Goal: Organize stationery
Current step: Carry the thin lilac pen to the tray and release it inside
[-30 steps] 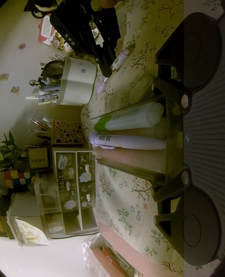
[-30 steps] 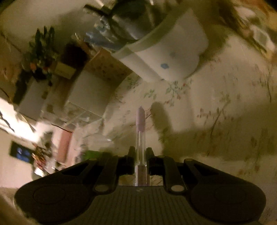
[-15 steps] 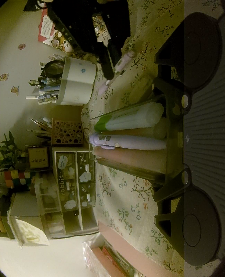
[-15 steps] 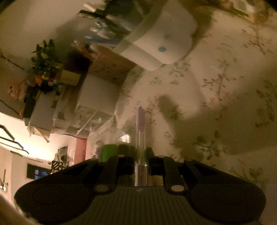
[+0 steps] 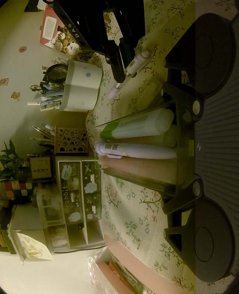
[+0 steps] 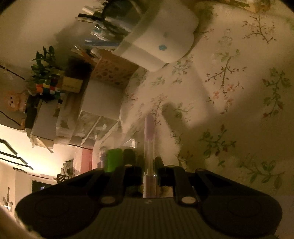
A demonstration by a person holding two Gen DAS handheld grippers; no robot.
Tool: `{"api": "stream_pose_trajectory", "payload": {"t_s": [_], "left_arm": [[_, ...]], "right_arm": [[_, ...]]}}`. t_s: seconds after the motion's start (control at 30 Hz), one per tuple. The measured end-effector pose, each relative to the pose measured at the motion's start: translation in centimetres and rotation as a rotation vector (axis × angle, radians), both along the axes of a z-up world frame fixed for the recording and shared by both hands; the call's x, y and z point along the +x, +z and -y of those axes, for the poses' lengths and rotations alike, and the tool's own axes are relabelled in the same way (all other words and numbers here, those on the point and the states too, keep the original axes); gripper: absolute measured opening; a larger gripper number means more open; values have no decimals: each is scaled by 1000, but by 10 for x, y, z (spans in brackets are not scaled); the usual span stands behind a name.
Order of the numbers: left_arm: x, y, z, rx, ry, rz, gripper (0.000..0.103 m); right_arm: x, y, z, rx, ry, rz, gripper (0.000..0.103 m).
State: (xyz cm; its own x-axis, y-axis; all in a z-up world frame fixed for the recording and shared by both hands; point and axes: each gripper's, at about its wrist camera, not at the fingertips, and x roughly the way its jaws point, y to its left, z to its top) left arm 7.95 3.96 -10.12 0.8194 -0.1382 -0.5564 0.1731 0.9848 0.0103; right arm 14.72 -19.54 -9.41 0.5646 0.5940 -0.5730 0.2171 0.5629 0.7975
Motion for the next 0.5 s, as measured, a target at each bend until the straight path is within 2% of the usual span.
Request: {"api": "stream_pose_trajectory", "payload": {"t_s": [0.5], "left_arm": [[0,0,0,-1,-1,0,73]], "right_arm": [[-3,18,-28,74,42,13,18]]}}
